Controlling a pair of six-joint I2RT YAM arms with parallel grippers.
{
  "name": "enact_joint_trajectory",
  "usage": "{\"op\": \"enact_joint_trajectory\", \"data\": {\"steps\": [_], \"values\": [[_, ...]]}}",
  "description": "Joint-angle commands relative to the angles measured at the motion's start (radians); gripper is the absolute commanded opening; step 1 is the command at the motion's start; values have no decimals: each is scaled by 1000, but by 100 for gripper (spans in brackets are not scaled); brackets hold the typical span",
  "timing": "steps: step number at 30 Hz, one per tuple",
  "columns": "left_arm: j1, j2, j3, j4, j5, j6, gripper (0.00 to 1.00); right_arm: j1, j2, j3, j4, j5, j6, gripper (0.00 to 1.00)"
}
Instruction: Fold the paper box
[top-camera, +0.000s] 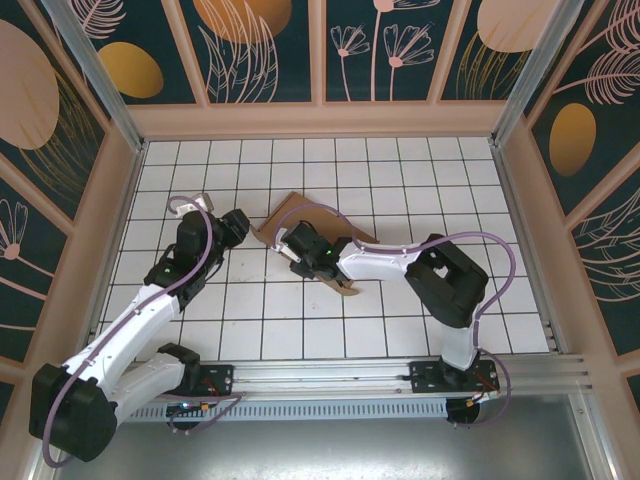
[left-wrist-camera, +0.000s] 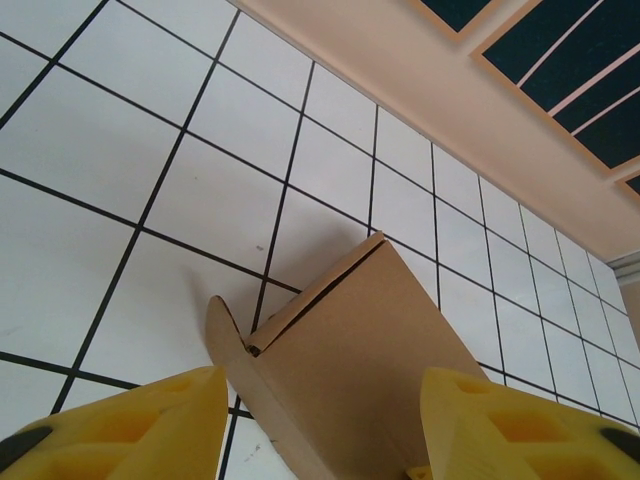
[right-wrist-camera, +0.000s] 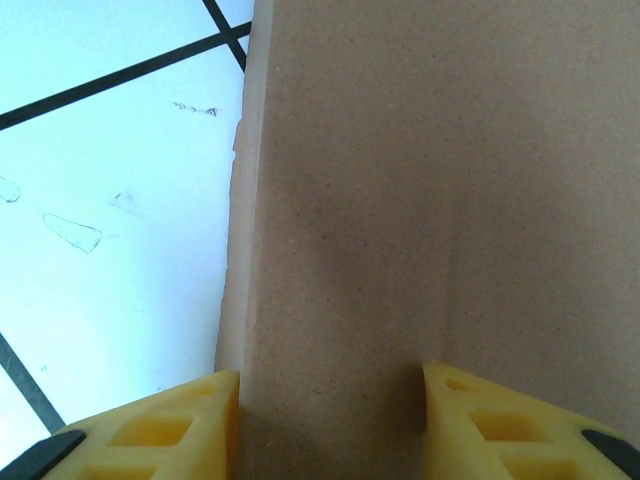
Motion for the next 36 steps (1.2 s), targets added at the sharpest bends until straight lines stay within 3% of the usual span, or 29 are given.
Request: {"op": "enact_joint_trajectory", "data": {"steps": [1, 5, 8, 11, 14, 20, 27, 36], "values": [[7, 1, -8, 23, -1, 28, 54, -7, 54, -30, -89, -54, 45, 50], [7, 21, -7, 16, 52, 49, 56, -48, -90, -31, -55, -239, 100, 67], [3, 27, -33, 53, 138, 30, 55, -137, -216, -52, 23, -381, 191, 72], [-59, 65, -56, 96, 187, -25, 55, -259, -275, -71, 101, -473, 327, 74], [-147, 132, -52, 106, 177, -44, 56, -351, -251, -51, 95, -405, 404, 77], [-157, 200, -87, 168, 228, -129, 63, -478, -107, 19, 13, -371, 468, 82], [-156, 295, -71, 213, 259, -178, 70, -488, -35, 14, 17, -453, 497, 83], [-92, 464, -99, 342, 314, -195, 68, -474, -75, -96, 5, -588, 575, 81]]}}
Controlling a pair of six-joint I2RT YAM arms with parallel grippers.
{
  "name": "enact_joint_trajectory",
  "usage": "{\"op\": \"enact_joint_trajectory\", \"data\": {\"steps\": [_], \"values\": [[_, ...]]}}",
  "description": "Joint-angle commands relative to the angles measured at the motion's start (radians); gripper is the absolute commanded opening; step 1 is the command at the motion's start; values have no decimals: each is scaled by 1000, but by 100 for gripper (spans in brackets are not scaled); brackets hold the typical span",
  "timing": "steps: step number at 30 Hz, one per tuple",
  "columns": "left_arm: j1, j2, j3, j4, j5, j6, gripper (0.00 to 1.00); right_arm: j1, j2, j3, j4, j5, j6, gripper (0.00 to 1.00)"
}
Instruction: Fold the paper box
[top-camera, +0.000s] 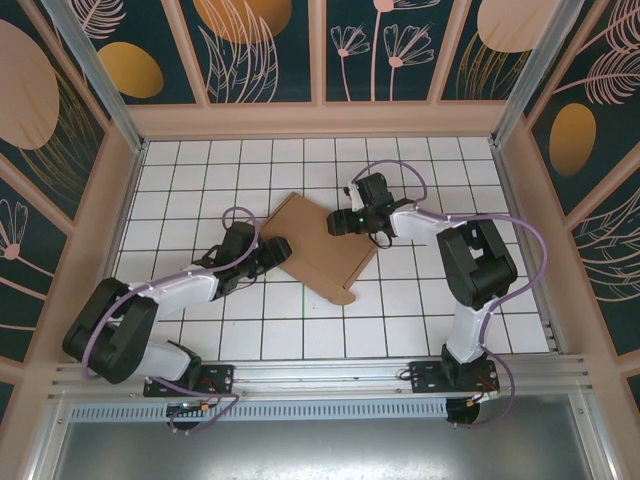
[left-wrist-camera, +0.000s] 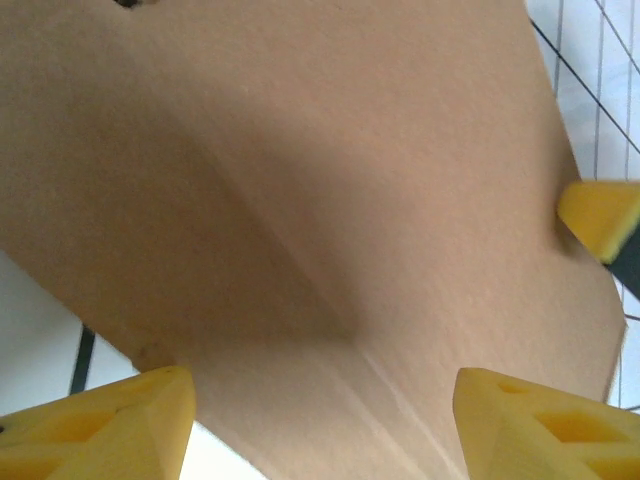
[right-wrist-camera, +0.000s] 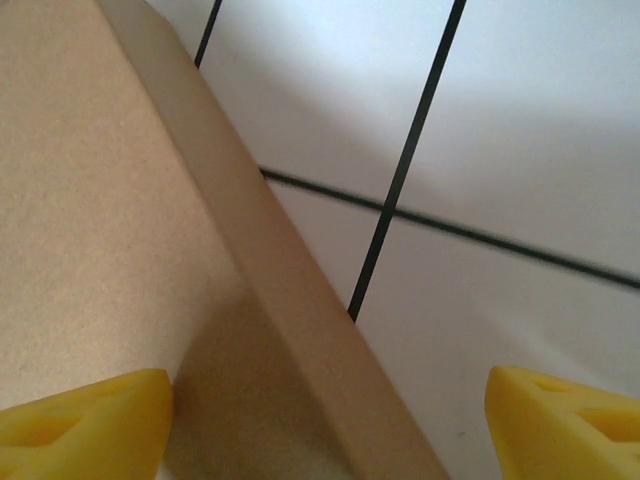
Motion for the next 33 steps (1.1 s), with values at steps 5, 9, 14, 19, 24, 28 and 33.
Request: {"op": "enact_joint_trajectory", "data": {"steps": [5, 9, 14, 19, 24, 28, 33], "values": [[39, 69, -14, 127, 47, -9, 65, 37, -118, -205, 67, -255, 135, 79], [38, 93, -17, 140, 53, -4, 62, 48, -175, -283, 122, -229, 169, 79], [39, 124, -24, 163, 75, 5, 57, -9, -156, -283, 126, -176, 166, 81], [42, 146, -51, 217, 100, 5, 49, -31, -79, -238, 139, -167, 164, 85], [59, 146, -96, 259, 127, -1, 41, -63, -30, -219, 191, -300, 192, 86], [67, 143, -139, 317, 160, 3, 36, -79, -11, -227, 223, -374, 210, 86], [74, 119, -188, 334, 159, 33, 34, -110, -31, -244, 236, -374, 226, 87]]}}
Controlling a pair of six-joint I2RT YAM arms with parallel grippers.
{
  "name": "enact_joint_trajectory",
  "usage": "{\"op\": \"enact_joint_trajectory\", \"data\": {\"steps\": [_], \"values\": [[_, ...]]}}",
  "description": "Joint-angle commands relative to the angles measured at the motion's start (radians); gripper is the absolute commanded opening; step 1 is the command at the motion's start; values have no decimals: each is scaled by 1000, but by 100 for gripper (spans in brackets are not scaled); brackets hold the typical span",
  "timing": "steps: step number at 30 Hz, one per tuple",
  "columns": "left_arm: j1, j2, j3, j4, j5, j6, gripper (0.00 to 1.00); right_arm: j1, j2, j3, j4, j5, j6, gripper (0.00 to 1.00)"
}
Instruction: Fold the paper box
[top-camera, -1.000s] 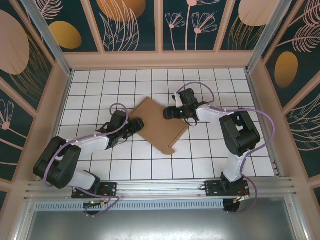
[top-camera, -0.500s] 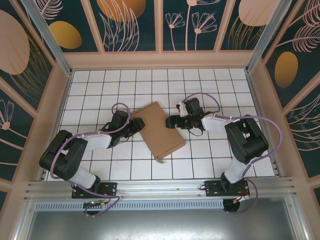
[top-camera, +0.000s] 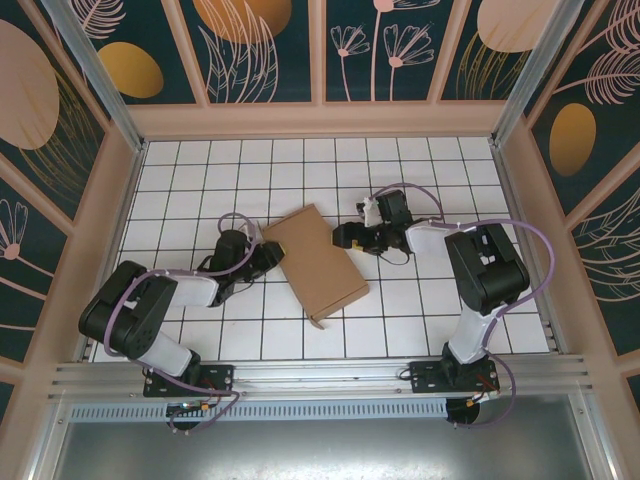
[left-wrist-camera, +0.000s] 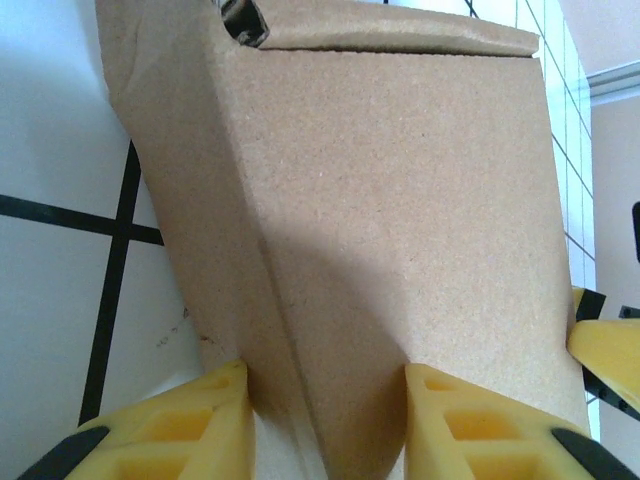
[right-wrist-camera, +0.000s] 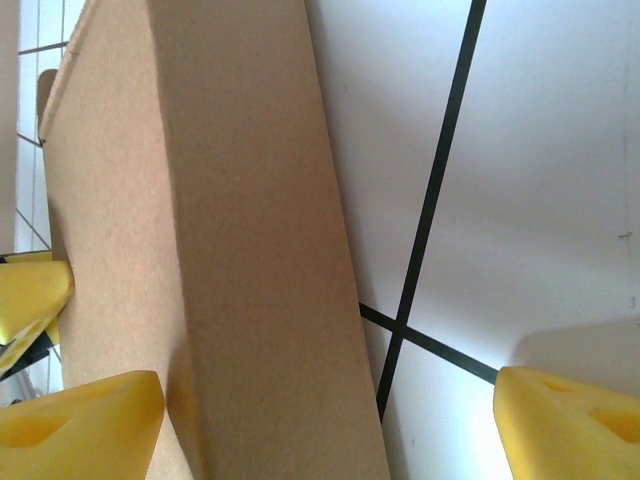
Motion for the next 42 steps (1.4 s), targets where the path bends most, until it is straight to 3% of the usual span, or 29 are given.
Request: {"op": "enact_joint_trajectory", "data": {"steps": [1, 9, 14, 19, 34, 37, 42], "values": [[5, -8, -56, -47, 25, 50, 34, -32, 25, -23, 65, -8, 25, 87], [10, -5, -100, -18, 25, 60, 33, -30, 95, -38, 123, -186, 74, 87], [25, 12, -127, 26, 35, 37, 27, 5, 105, -81, 211, -295, 129, 88], [41, 16, -158, 81, 51, 13, 23, 11, 100, -131, 304, -320, 207, 90], [74, 75, -197, 190, 98, -25, 20, 116, 142, -109, 297, -335, 201, 91], [74, 64, -196, 185, 96, -22, 20, 151, 164, -105, 357, -356, 242, 87], [74, 45, -194, 183, 104, -23, 22, 146, 162, -131, 456, -375, 314, 67]]}}
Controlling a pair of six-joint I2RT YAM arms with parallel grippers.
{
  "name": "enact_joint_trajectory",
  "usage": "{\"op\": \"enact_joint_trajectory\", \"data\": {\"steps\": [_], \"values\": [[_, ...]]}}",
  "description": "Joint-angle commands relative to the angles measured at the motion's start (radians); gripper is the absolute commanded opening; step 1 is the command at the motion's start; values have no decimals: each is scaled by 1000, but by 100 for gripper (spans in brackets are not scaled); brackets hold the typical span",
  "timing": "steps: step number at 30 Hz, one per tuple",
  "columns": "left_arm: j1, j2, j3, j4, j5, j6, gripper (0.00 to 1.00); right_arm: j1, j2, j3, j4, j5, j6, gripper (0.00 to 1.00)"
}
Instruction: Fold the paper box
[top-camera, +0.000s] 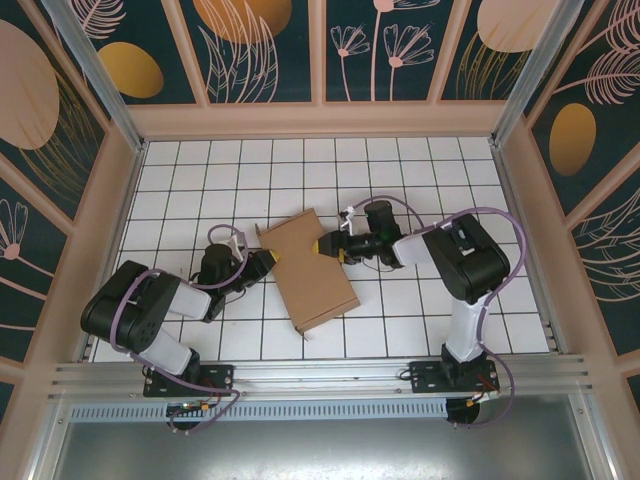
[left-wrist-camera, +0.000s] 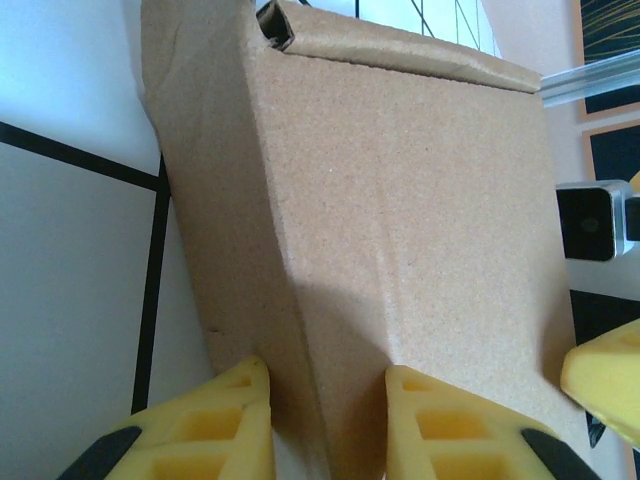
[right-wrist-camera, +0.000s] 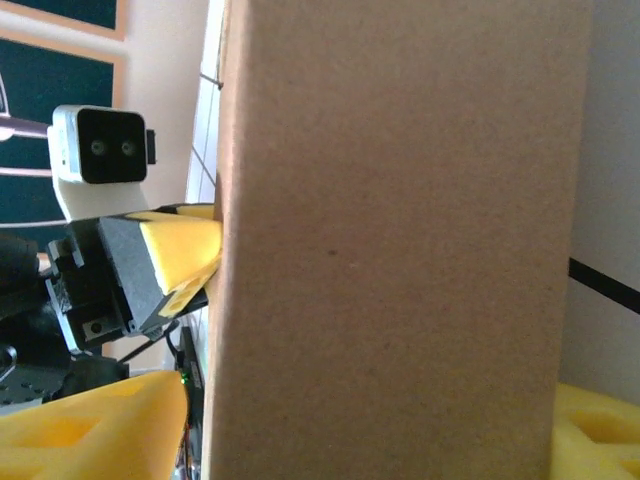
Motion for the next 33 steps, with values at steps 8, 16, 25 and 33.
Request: {"op": "enact_joint_trajectory", "data": {"steps": [8, 16, 25, 33], "values": [[1, -224, 25, -337, -57, 17, 57, -2, -41, -81, 40, -106, 116, 51], [0, -613, 193, -748, -264, 159, 69, -57, -125, -113, 94, -162, 170, 50], [-125, -739, 366, -877, -381, 679, 70, -94, -257, -112, 113, -171, 256, 48], [-281, -729, 416, -944, -550, 1509, 65, -97, -337, -85, 87, -197, 289, 48]]}}
